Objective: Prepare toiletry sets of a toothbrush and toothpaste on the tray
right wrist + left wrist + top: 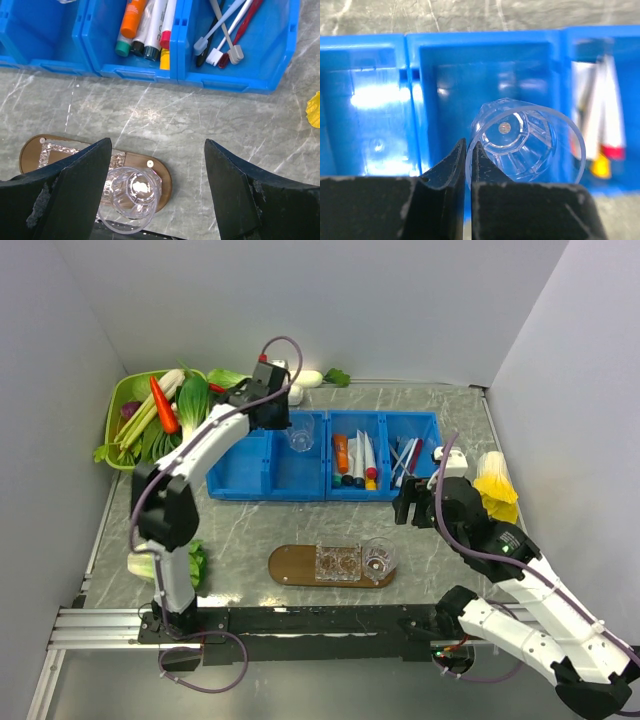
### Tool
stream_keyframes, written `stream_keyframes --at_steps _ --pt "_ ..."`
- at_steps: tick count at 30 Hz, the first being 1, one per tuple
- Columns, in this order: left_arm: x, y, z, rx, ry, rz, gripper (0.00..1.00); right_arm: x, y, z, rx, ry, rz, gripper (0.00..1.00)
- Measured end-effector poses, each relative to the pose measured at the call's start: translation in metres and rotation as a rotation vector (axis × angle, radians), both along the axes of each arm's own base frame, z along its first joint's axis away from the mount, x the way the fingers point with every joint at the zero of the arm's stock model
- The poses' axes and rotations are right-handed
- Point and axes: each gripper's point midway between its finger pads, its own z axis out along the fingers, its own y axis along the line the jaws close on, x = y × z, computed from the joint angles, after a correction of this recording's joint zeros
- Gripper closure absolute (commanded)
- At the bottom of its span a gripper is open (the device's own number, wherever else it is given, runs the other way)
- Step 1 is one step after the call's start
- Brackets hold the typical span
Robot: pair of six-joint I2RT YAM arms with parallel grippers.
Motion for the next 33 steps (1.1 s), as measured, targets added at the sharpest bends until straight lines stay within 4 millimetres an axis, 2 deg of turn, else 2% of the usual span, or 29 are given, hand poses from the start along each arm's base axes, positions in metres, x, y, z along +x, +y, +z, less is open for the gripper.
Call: stream_keyframes --at_steps 2,6,10,13,15,16,21,23,28,33 --pt "-0.013 0.003 0.022 -0.028 -0.027 -0.011 0.99 -0.001 -0.001 0.002 0.003 -0.007 0.001 0.18" --pt "-0.052 0.014 0.070 -0.082 -0.104 -0.029 0.99 -0.001 -0.001 0.003 0.005 -0.015 0.004 0.18" --pt "-0.113 0.020 0.114 -0.119 -0.190 -0.069 0.99 0.000 -0.001 0.005 0.007 -0.020 0.005 0.18" --pt "-0.160 0.020 0.127 -0.146 -0.210 -0.114 0.99 0.001 0.000 0.007 0.011 -0.030 0.008 0.18" --pt "-0.190 0.024 0.117 -0.147 -0.172 -0.137 0.99 0.001 0.001 0.007 0.010 -0.033 0.010 0.18" --pt "-0.206 0.031 0.104 -0.136 -0.130 -0.139 0.99 0.002 0.001 0.008 0.011 -0.035 0.011 0.18" --pt "-0.262 0.064 0.049 -0.069 0.073 -0.084 0.99 0.003 0.002 0.010 0.013 -0.043 0.018 0.18" --pt "-0.279 0.073 0.039 -0.072 0.119 -0.058 0.99 0.004 0.004 0.011 0.021 -0.050 0.021 0.18" --pt "-0.303 0.083 0.029 -0.134 0.141 -0.012 0.99 0.004 0.008 0.010 0.027 -0.045 0.033 0.18" --pt "-0.317 0.076 0.001 -0.146 0.208 -0.004 0.99 0.004 0.010 0.008 0.034 -0.040 0.043 0.18"
